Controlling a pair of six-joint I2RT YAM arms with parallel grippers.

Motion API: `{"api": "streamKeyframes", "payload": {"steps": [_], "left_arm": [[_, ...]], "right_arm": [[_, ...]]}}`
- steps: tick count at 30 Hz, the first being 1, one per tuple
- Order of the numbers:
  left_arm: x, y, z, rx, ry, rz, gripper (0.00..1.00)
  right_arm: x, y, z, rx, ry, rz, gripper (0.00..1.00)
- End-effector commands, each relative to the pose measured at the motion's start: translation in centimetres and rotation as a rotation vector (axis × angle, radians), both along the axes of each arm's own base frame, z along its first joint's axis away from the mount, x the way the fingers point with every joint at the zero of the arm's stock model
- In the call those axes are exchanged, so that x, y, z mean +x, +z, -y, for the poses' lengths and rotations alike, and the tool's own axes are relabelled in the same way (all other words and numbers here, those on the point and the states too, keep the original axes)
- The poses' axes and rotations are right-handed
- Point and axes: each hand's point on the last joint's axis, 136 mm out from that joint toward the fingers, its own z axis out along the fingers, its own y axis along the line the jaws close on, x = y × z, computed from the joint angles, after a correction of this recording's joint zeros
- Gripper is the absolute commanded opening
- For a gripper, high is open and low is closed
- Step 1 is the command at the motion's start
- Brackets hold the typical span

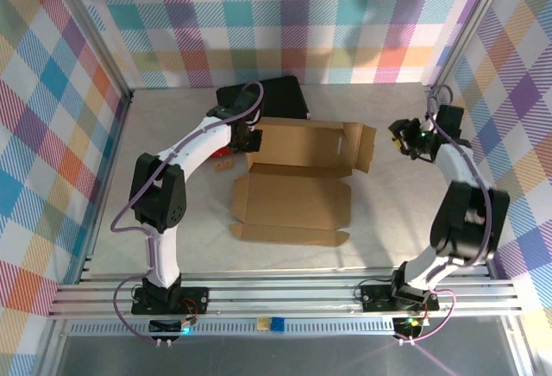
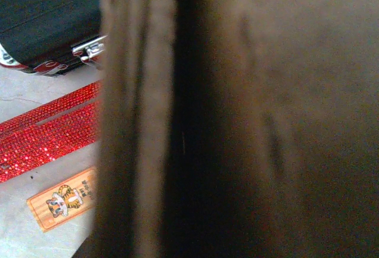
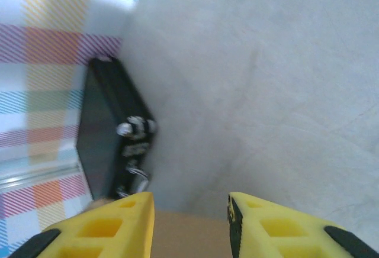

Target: Fold the paper box

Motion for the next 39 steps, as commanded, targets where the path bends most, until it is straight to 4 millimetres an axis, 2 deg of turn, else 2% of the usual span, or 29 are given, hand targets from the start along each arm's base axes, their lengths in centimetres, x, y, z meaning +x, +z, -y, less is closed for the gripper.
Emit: {"api": "streamKeyframes", "payload": {"steps": [1,4,7,10,17,27,34,39], "left_arm": [[1.2,2.2,0.3,-0.053,-0.018,0.056,0.00],[1.4,1.9,0.2,-0.060,-0.015,0.049,0.00],[1.5,1.6,0.3,-0.064,-0.017,0.042,0.00],[1.5,1.2,0.5,-0.070,-0.023,0.032,0.00],[1.9,0.9,0.2,-0.064,-0.040,0.026,0.00],[3.1,-0.4,-0.4,-0.092,-0.099,-0.008,0.00],[3.8,-0.9,-1.3,-0.098,-0.103,-0.009,0.00],[4.1,-1.2,-1.3,-0.105,-0.100,-0.011,0.00]], "right_arm": [[0.2,-0.3,-2.1,0.060,0.161,0.005,0.31],[0.5,-1.7,-3.4,0.129,0.232,-0.021,0.27],[0.0,-2.0,-5.4,0.176,0.306,0.000,0.24],[-0.6,-1.4,-7.0,0.186,0.374,0.054,0.25],[-1.0,0.2,-8.4,0.234,0.501,0.163,0.23],[-3.8,3.0,-10.9,0.254,0.634,0.292,0.22],[-5.4,5.3,-12.4,0.276,0.711,0.382,0.26],[-6.4,4.9,-14.1,0.266,0.771,0.375,0.26]]}}
